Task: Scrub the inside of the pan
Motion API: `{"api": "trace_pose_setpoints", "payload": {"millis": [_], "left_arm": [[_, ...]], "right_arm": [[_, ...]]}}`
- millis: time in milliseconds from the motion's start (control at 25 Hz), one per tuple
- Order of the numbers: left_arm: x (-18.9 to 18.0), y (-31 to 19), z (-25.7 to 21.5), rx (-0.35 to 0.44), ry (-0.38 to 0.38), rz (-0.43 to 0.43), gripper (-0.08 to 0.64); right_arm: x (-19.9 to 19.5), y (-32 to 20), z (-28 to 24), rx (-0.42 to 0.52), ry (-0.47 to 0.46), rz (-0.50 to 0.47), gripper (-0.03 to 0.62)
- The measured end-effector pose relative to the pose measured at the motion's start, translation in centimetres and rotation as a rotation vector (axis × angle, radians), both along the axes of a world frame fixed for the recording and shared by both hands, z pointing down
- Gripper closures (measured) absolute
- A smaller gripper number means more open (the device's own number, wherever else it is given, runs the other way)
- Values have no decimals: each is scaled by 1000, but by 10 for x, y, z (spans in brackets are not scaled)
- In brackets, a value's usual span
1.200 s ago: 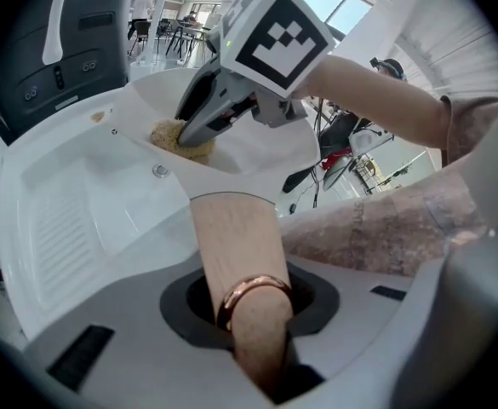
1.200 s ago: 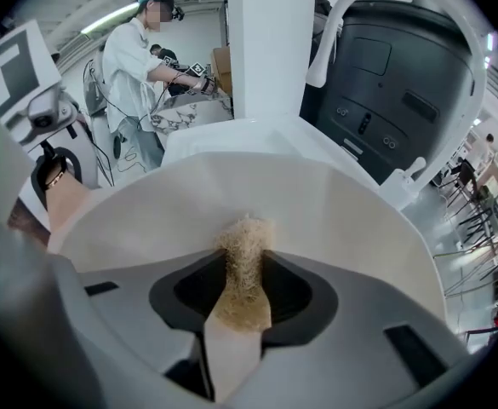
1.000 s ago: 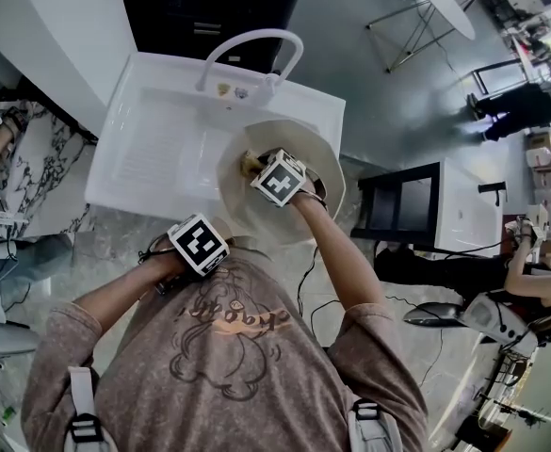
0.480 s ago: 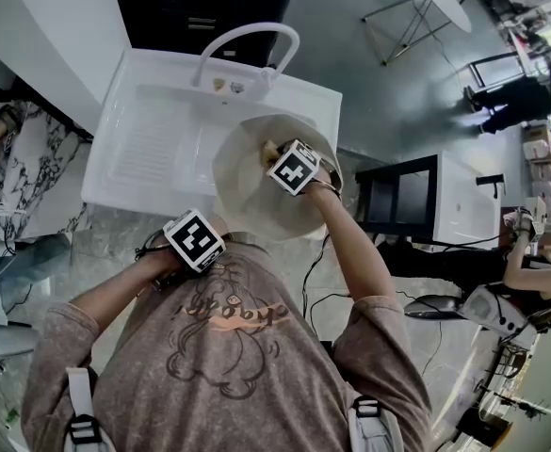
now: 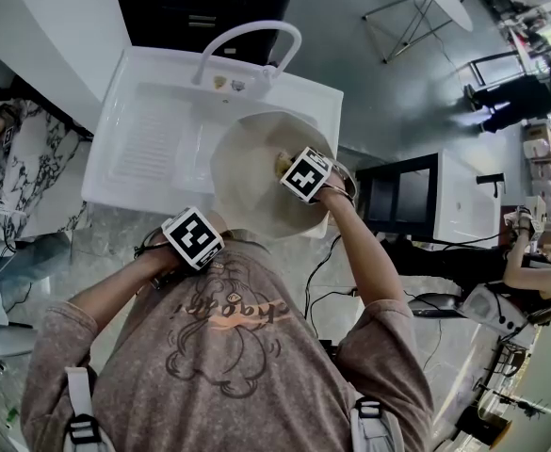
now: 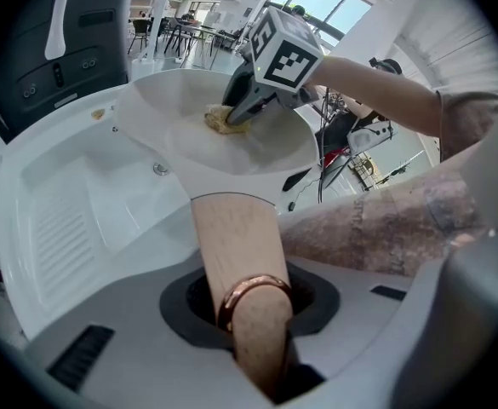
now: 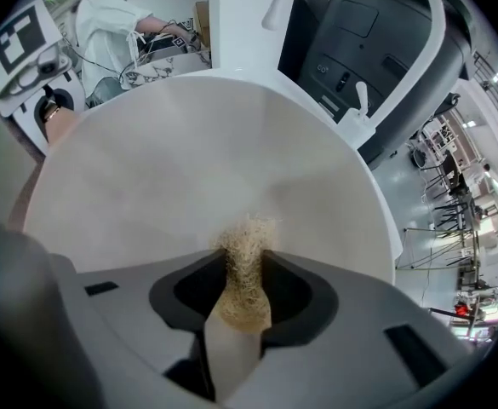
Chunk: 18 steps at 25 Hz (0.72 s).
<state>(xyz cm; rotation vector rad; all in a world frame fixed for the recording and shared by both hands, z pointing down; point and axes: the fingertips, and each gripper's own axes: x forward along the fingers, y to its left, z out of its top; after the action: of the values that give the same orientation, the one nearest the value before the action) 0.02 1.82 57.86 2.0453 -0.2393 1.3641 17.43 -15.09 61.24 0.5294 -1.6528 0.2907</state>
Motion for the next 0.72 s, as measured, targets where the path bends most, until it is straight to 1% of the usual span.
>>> {"api": "trace_pose_setpoints", "payload": {"millis": [160, 320, 560, 720], "left_arm": [[-1, -2, 0, -1, -1, -1, 448], [-3, -4, 1, -4, -3, -2, 446], [-4, -4, 2, -5, -3, -8, 445], [-3, -4, 2, -1, 6, -8, 445]], "right_arm": [[-5, 20, -1, -53, 6, -47, 448], [-17, 37, 1, -85, -4, -94, 446], [-49, 62, -1, -152, -83, -135, 446], [-81, 70, -12, -143, -159, -182, 445]]}}
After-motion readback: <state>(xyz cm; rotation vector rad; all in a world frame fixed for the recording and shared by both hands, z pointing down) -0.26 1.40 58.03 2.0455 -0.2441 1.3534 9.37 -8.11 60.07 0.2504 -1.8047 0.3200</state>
